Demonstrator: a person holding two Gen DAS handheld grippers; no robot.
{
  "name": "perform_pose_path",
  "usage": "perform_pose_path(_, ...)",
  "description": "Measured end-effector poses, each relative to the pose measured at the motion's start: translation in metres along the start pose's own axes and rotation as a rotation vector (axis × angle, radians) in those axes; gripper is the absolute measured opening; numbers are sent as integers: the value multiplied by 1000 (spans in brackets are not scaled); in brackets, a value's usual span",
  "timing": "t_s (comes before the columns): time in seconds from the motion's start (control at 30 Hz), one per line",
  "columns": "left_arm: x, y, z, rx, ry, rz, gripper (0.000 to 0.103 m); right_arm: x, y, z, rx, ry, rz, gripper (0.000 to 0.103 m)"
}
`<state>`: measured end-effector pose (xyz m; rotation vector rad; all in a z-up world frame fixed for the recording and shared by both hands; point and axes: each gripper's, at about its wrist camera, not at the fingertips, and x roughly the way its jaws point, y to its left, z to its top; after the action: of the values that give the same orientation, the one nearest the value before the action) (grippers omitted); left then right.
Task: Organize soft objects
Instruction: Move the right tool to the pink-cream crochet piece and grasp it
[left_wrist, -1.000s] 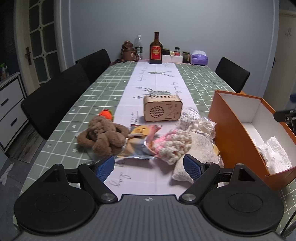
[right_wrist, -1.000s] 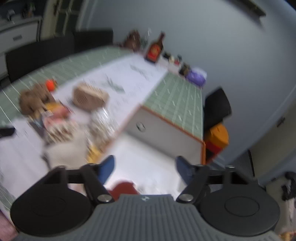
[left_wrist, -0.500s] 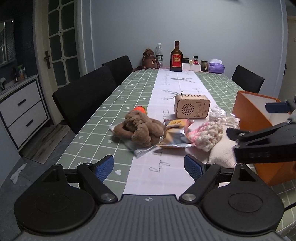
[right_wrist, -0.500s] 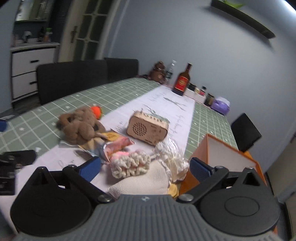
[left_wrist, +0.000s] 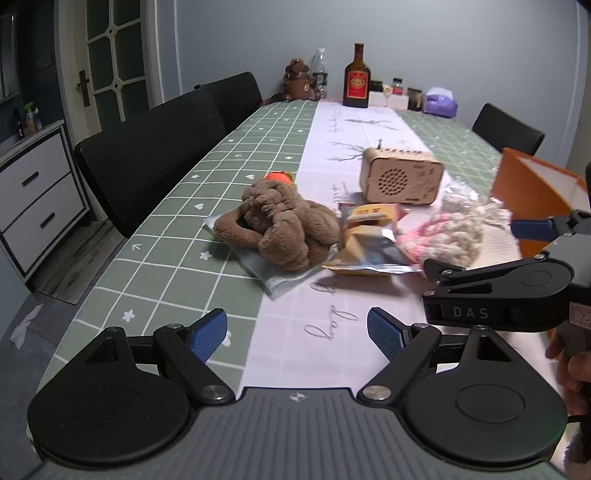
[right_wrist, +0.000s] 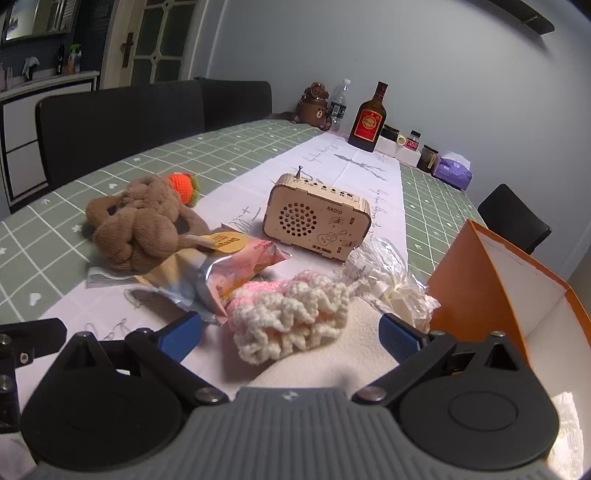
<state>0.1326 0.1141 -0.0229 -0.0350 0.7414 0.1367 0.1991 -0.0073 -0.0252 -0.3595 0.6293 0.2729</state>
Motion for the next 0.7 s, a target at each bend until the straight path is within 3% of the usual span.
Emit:
perform_pose_path(0.17, 15, 8, 7, 2, 20, 8, 100, 35, -2, 13, -32, 70, -7, 100)
perform_pose_path(0.33, 27, 21, 10, -13, 43, 50, 100, 47, -4, 11, -61, 57, 37, 98)
perform_pose_path(0.37, 29, 23, 11, -18, 49, 57, 100, 46, -4, 10, -71, 45, 50, 94)
perform_pose_path(0.4, 31, 25, 11, -24, 55, 60, 100, 44, -4, 9, -77, 38, 69, 84)
perform_pose_path(0.7, 33, 18, 14, -16, 70, 48, 100, 20, -13, 0, -75, -7, 77, 49)
